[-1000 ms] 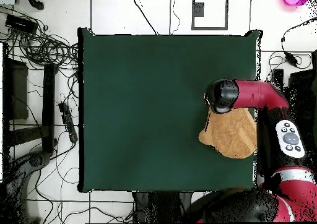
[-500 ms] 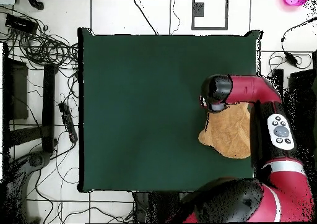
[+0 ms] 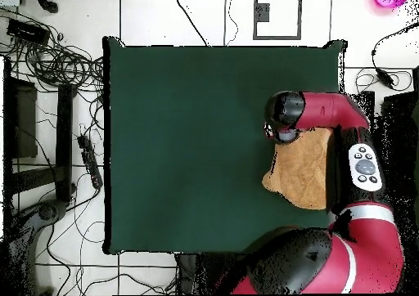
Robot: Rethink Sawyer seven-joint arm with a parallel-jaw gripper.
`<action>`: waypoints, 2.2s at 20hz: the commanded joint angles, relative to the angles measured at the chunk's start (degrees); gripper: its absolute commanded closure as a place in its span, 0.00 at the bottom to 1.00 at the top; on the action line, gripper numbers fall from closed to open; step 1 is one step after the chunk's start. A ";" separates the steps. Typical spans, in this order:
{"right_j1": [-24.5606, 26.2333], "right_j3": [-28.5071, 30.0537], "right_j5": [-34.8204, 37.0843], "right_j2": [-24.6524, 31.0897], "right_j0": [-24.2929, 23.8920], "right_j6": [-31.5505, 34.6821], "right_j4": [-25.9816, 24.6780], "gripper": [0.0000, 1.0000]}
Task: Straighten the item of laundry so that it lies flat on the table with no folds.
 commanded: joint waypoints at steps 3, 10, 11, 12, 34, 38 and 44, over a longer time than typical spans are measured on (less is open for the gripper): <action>1.19 0.03 3.59 0.03 3.52 -7.33 -1.89 1.00; 1.37 0.47 3.54 0.01 4.10 -7.60 -1.45 1.00; 1.28 0.65 3.58 -0.11 4.26 -7.36 -1.40 1.00; 1.19 0.83 3.63 -0.23 4.42 -7.12 -1.36 1.00; -16.09 25.74 -31.39 11.09 -3.67 7.89 16.83 1.00; -17.27 25.36 -32.49 9.79 -2.16 8.94 18.30 1.00; -19.70 25.36 -34.16 8.31 -0.30 10.49 20.19 1.00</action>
